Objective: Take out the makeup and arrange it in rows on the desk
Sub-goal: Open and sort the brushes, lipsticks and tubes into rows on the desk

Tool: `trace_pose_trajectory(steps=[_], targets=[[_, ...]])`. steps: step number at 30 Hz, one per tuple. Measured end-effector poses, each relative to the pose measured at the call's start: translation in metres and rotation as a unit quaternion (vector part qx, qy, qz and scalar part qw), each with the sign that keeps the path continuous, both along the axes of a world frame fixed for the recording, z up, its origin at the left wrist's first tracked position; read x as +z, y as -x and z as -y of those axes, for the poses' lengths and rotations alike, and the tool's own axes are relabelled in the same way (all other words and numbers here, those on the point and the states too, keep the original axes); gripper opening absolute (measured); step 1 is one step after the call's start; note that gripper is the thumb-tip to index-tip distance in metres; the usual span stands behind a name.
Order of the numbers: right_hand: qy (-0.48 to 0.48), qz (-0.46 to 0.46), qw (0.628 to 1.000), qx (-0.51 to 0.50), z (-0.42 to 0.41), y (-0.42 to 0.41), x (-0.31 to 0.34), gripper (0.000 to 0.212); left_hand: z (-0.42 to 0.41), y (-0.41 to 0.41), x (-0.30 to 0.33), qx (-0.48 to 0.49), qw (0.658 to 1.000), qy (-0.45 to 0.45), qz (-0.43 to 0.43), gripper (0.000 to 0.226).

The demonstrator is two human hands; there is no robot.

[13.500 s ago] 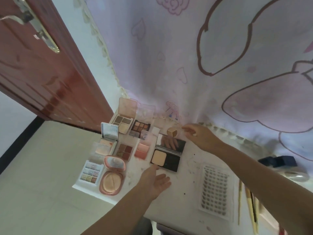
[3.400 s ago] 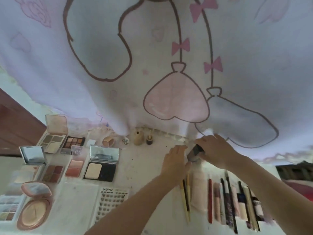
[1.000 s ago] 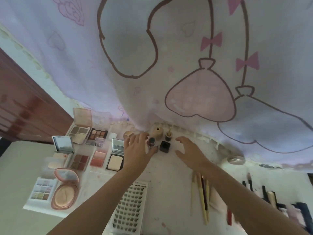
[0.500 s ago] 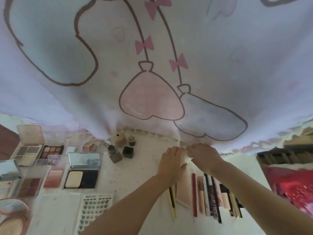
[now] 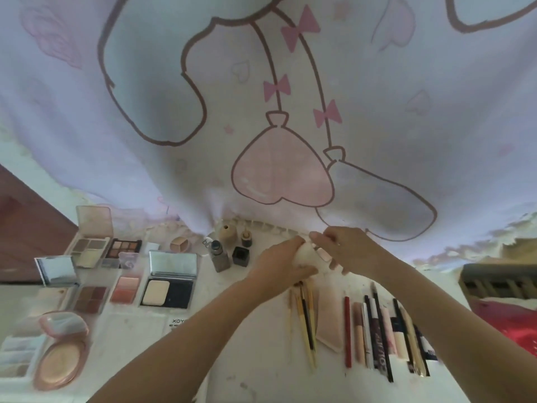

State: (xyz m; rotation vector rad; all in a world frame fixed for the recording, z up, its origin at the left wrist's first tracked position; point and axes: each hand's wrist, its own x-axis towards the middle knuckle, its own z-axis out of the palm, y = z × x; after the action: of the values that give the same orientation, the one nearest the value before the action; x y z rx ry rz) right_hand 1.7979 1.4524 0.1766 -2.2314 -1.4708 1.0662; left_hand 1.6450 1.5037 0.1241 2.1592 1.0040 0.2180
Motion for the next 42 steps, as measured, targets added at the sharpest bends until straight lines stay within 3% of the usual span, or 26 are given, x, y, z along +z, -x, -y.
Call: trace_pose_trajectory(steps=[3, 7, 12, 15, 19, 22, 25, 28, 30, 33, 35, 37, 40, 42], targets=[[0.102, 0.043, 0.994, 0.025, -0.007, 0.033, 0.005, 0.059, 0.009, 0.027, 0.002, -0.019, 0.984, -0.168, -0.052, 0.038], [0.071, -0.030, 0.997, 0.002, -0.008, 0.063, 0.001, 0.050, 0.016, 0.064, 0.005, -0.019, 0.985, -0.170, -0.033, 0.036], [-0.023, -0.063, 0.996, 0.052, 0.003, 0.083, -0.011, 0.027, 0.020, 0.097, 0.007, 0.031, 0.999, 0.006, 0.020, 0.034], [-0.077, -0.066, 0.985, 0.137, 0.013, 0.090, -0.008, 0.014, 0.017, 0.116, 0.009, 0.041, 0.983, 0.161, 0.079, 0.033], [-0.124, -0.053, 0.970, 0.205, 0.022, 0.101, 0.004, 0.022, 0.014, 0.143, 0.015, -0.009, 0.902, 0.407, 0.146, 0.036], [-0.156, -0.055, 0.958, 0.234, 0.026, 0.109, 0.010, 0.024, 0.008, 0.158, 0.013, -0.048, 0.824, 0.540, 0.166, 0.057], [-0.194, -0.037, 0.943, 0.267, 0.032, 0.118, 0.014, 0.021, 0.004, 0.170, 0.008, -0.037, 0.754, 0.628, 0.189, 0.072], [-0.281, 0.042, 0.902, 0.324, 0.034, 0.126, 0.009, 0.018, 0.008, 0.179, 0.005, -0.004, 0.714, 0.669, 0.205, 0.067], [-0.282, 0.018, 0.900, 0.332, 0.034, 0.126, 0.008, 0.025, 0.009, 0.181, 0.004, 0.008, 0.719, 0.658, 0.224, 0.070], [-0.106, -0.107, 0.956, 0.254, 0.025, 0.120, 0.017, 0.048, 0.005, 0.180, 0.008, -0.013, 0.778, 0.592, 0.209, 0.071], [0.016, -0.125, 0.969, 0.213, 0.014, 0.115, 0.018, 0.038, 0.001, 0.178, 0.009, -0.028, 0.819, 0.548, 0.169, 0.065], [0.065, -0.109, 0.965, 0.231, 0.005, 0.117, 0.017, 0.033, -0.002, 0.175, 0.009, -0.042, 0.842, 0.522, 0.133, 0.059], [0.034, -0.059, 0.956, 0.284, -0.001, 0.115, 0.011, 0.019, -0.004, 0.175, 0.006, -0.037, 0.833, 0.538, 0.123, 0.061], [0.000, -0.068, 0.956, 0.286, -0.001, 0.109, 0.006, 0.011, -0.002, 0.181, -0.001, -0.006, 0.801, 0.582, 0.144, 0.064]])
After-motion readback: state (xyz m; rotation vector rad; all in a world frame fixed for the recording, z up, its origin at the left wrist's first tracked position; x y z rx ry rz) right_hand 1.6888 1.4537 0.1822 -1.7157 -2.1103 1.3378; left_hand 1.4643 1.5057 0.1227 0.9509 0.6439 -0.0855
